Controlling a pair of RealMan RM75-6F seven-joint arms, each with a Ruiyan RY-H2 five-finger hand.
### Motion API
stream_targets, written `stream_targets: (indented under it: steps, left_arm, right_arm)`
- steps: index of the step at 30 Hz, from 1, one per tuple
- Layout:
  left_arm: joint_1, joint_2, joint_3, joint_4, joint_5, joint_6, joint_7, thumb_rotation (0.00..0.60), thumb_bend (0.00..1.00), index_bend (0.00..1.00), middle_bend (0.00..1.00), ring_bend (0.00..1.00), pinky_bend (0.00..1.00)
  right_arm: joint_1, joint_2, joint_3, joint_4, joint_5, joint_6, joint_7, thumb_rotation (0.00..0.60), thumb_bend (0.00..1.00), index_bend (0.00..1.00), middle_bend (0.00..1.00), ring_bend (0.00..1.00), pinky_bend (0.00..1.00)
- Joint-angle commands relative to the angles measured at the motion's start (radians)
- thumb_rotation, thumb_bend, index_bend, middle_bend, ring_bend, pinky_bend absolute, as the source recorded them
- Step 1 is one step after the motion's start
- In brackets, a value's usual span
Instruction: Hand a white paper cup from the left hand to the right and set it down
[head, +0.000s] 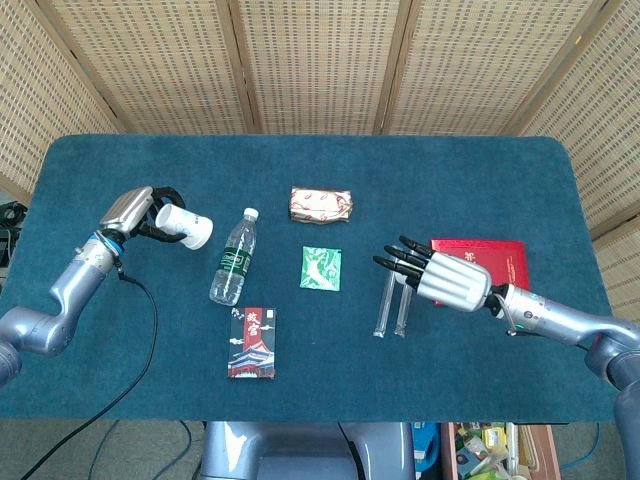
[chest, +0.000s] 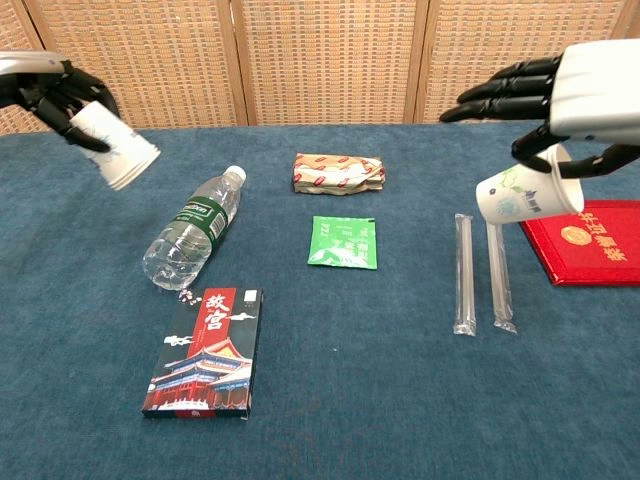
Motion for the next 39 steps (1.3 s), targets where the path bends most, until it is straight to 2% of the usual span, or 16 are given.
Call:
stream_targets:
  steps: [1, 4, 6, 7, 8, 9, 10, 12, 14, 22, 29, 34, 36, 39]
  left_arm:
    - [0.039, -0.015, 0.047, 0.012, -0.113, 0.064, 0.210, 0.600, 0.20, 0.46, 0.40, 0.49, 0.50]
    - [0.047, -0.032, 0.056, 0.016, -0.146, 0.080, 0.255, 0.600, 0.20, 0.46, 0.39, 0.48, 0.50]
    - [0.047, -0.033, 0.067, 0.013, -0.155, 0.067, 0.266, 0.600, 0.20, 0.42, 0.33, 0.41, 0.46]
    - [0.046, -0.030, 0.071, 0.010, -0.155, 0.061, 0.267, 0.600, 0.20, 0.33, 0.24, 0.33, 0.42]
    - [0.043, -0.023, 0.080, 0.003, -0.153, 0.041, 0.264, 0.600, 0.20, 0.25, 0.17, 0.26, 0.37]
    - [0.041, -0.017, 0.085, -0.003, -0.152, 0.026, 0.259, 0.600, 0.20, 0.12, 0.07, 0.15, 0.31]
    - [0.037, -0.007, 0.091, -0.010, -0.152, 0.006, 0.253, 0.600, 0.20, 0.03, 0.01, 0.06, 0.26]
    - [0.033, 0.002, 0.097, -0.017, -0.154, -0.015, 0.249, 0.600, 0.20, 0.00, 0.00, 0.00, 0.19]
    - [0.031, 0.008, 0.099, -0.024, -0.156, -0.023, 0.243, 0.600, 0.20, 0.00, 0.00, 0.00, 0.16]
    - [0.068, 0.071, 0.090, -0.119, -0.138, 0.071, 0.211, 0.600, 0.20, 0.00, 0.00, 0.00, 0.11]
    - [0.140, 0.160, 0.101, -0.261, -0.125, 0.190, 0.205, 0.600, 0.20, 0.00, 0.00, 0.00, 0.03]
    - [0.219, 0.200, 0.127, -0.351, -0.142, 0.327, 0.306, 0.600, 0.19, 0.00, 0.00, 0.00, 0.00]
    - [0.301, 0.211, 0.146, -0.430, -0.162, 0.470, 0.396, 0.600, 0.18, 0.00, 0.00, 0.00, 0.00]
    - [0.352, 0.211, 0.161, -0.498, -0.176, 0.570, 0.490, 0.600, 0.18, 0.00, 0.00, 0.00, 0.00]
  right_arm:
    - [0.062, 0.072, -0.013, -0.178, -0.009, -0.166, -0.141, 0.600, 0.54, 0.69, 0.00, 0.00, 0.21]
    - [0.077, 0.089, -0.002, -0.248, 0.004, -0.229, -0.201, 0.600, 0.54, 0.68, 0.00, 0.00, 0.21]
    - [0.078, 0.093, 0.007, -0.271, 0.012, -0.251, -0.233, 0.600, 0.54, 0.58, 0.00, 0.00, 0.21]
    - [0.078, 0.095, 0.010, -0.278, 0.015, -0.257, -0.241, 0.600, 0.51, 0.39, 0.00, 0.00, 0.21]
    - [0.078, 0.096, 0.017, -0.287, 0.024, -0.269, -0.254, 0.600, 0.46, 0.26, 0.00, 0.00, 0.21]
    - [0.077, 0.097, 0.022, -0.295, 0.031, -0.277, -0.264, 0.600, 0.34, 0.08, 0.00, 0.00, 0.20]
    - [0.075, 0.098, 0.032, -0.307, 0.043, -0.287, -0.279, 0.600, 0.21, 0.01, 0.00, 0.00, 0.18]
    - [0.072, 0.096, 0.047, -0.322, 0.058, -0.290, -0.292, 0.600, 0.06, 0.00, 0.00, 0.00, 0.16]
    - [0.067, 0.092, 0.063, -0.336, 0.075, -0.288, -0.302, 0.600, 0.01, 0.00, 0.00, 0.00, 0.16]
    - [-0.001, 0.110, 0.153, -0.454, 0.188, -0.206, -0.293, 0.600, 0.00, 0.00, 0.00, 0.00, 0.10]
    - [-0.167, 0.170, 0.186, -0.609, 0.321, -0.073, -0.235, 0.600, 0.00, 0.00, 0.00, 0.00, 0.00]
    - [-0.322, 0.174, 0.172, -0.657, 0.402, 0.036, -0.144, 0.600, 0.00, 0.00, 0.00, 0.00, 0.00]
    - [-0.432, 0.155, 0.151, -0.661, 0.462, 0.105, -0.071, 0.600, 0.00, 0.00, 0.00, 0.00, 0.00]
    - [-0.493, 0.135, 0.143, -0.646, 0.483, 0.133, -0.039, 0.600, 0.00, 0.00, 0.00, 0.00, 0.00]
